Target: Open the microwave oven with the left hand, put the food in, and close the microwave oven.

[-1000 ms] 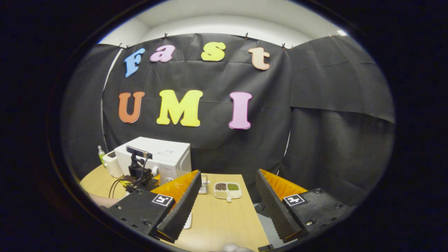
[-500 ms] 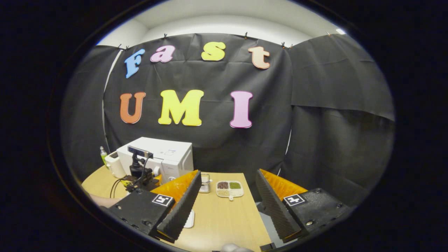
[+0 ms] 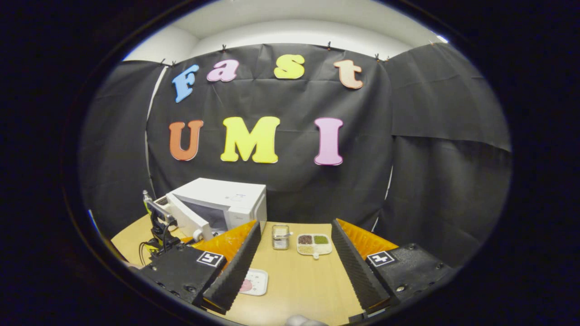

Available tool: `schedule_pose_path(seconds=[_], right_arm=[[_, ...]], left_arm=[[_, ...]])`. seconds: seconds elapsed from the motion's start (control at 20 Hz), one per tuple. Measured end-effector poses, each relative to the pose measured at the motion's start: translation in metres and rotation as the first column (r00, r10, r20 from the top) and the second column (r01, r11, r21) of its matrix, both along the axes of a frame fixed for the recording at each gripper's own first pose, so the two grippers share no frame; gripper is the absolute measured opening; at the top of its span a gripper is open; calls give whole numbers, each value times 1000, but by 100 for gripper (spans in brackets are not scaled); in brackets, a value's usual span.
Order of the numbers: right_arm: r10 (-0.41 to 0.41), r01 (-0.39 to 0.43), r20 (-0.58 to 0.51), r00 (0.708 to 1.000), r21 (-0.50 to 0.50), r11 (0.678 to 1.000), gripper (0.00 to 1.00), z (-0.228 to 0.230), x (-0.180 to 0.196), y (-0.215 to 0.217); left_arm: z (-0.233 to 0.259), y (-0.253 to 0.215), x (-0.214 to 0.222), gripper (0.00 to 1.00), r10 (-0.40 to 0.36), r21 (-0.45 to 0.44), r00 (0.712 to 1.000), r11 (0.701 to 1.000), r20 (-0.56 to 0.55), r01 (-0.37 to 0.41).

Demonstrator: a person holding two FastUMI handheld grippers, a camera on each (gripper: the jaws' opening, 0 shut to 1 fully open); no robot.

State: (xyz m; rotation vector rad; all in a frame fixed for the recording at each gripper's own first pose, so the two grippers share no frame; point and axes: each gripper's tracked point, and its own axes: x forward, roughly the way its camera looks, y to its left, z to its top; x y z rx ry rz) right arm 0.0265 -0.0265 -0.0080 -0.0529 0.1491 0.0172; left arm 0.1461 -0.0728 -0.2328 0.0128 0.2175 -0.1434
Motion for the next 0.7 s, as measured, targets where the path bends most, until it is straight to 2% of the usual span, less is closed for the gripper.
schedule_pose_path(seconds=[0.15, 0.3, 0.35, 0.4, 0.45, 0.55, 0.6, 0.7], right_arm=[[35, -35, -5, 999, -3, 999, 100, -3, -5, 19], [55, -55, -1, 998, -3, 998, 100, -4, -11, 30], [60, -60, 0, 998, -1, 998, 100, -4, -13, 32], [61, -62, 4, 998, 2, 998, 100, -4, -16, 34], [63, -63, 4, 998, 7, 998, 100, -3, -17, 35], [67, -67, 4, 998, 16, 998, 100, -5, -22, 39], [69, -69, 3, 998, 16, 997, 100, -6, -23, 41], [78, -78, -1, 997, 16, 997, 100, -9, -27, 45]], left_arm=[[-1, 16, -18, 12, 35, 8, 999, 999, -1, -35], [-1, 37, -29, 28, 80, 39, 997, 996, -4, -80], [-2, 42, -31, 37, 87, 46, 996, 995, -10, -87], [0, 52, -33, 72, 104, 54, 995, 993, -6, -103], [5, 55, -35, 84, 101, 43, 995, 994, 2, -101], [11, 61, -40, 88, 107, 44, 994, 993, 17, -107], [11, 66, -45, 95, 113, 57, 993, 992, 18, -114], [12, 74, -54, 95, 131, 74, 991, 988, 23, -132]])
